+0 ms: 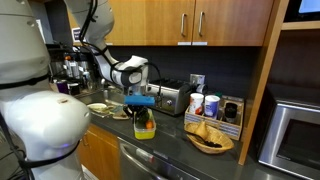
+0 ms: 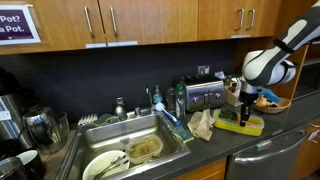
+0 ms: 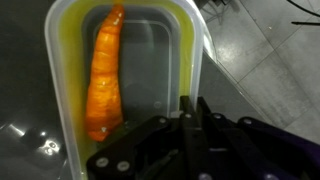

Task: Move the yellow lunchbox forward

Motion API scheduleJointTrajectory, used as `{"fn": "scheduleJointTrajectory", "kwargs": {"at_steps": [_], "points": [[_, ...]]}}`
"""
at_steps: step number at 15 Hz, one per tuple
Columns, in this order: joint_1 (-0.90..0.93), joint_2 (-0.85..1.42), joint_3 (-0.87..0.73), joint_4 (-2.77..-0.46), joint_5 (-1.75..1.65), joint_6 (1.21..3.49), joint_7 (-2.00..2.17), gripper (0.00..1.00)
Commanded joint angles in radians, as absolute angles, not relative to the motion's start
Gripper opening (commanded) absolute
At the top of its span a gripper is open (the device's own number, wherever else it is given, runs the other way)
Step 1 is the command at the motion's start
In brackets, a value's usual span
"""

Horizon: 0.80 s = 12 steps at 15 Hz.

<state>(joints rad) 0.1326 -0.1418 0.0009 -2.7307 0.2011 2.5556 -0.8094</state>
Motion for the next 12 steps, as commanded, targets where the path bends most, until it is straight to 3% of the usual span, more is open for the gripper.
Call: {"fn": "scheduleJointTrajectory", "kwargs": {"at_steps": [1,12], "points": [[0.125,-0.142,-0.022,-2.717,0.219,2.589,-0.861,0.02],[0.088,-0.089,-0.068,-2.664,0.234,2.62,-0.998,0.02]]}}
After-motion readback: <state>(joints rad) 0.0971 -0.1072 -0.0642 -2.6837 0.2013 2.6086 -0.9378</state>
